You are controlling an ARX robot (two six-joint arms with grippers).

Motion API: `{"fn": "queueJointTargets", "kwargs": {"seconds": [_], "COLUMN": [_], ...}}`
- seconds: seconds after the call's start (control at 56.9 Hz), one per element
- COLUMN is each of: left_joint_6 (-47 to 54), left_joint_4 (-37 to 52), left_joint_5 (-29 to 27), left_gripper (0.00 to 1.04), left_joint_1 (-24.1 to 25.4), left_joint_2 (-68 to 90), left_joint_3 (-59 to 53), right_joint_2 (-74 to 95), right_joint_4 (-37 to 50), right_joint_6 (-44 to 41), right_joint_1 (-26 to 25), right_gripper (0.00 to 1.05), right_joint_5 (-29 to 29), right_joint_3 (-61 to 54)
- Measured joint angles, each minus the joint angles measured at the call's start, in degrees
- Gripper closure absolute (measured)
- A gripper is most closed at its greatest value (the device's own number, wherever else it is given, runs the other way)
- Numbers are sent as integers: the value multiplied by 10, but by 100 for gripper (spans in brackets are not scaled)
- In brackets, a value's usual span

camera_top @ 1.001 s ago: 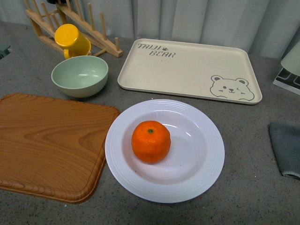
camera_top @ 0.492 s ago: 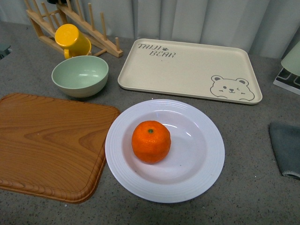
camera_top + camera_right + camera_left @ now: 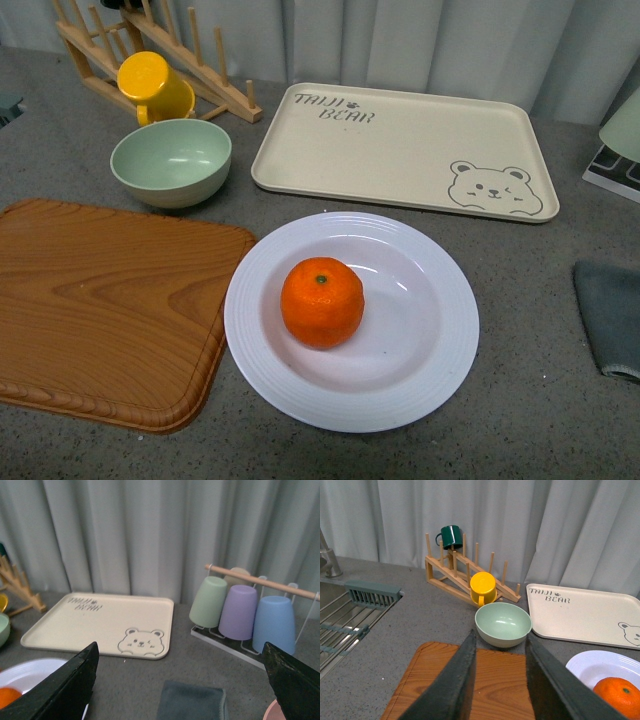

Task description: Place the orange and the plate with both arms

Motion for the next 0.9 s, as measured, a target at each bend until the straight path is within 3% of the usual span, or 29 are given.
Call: {"fn": "queueJointTargets", "kwargs": {"seconds": [0.053,0.281,0.386,0.492,0.65,0.896], "left_joint_6": [0,0,0,2,2,2], "left_joint_4": [0,0,0,0,0,0], "left_joint_5": [0,0,0,0,0,0], "left_gripper": [62,22,5,7,7,7], "left_joint_1": [0,0,0,0,0,0], "left_joint_2": [0,0,0,0,0,0], "left_joint_3": [0,0,0,0,0,0], "right_joint_2": [75,482,656,860,996,1092], "right_joint_4": [26,296,291,212,166,158], "right_joint_6": [-20,7,47,129,230,309], "right_joint_1": [10,56,62,68,67,69], "right_gripper": [9,9,9,9,9,9], "right_joint_5": [4,0,-49,-139,-257,-340], "right_joint_3": [13,85,152,261,355,417]}}
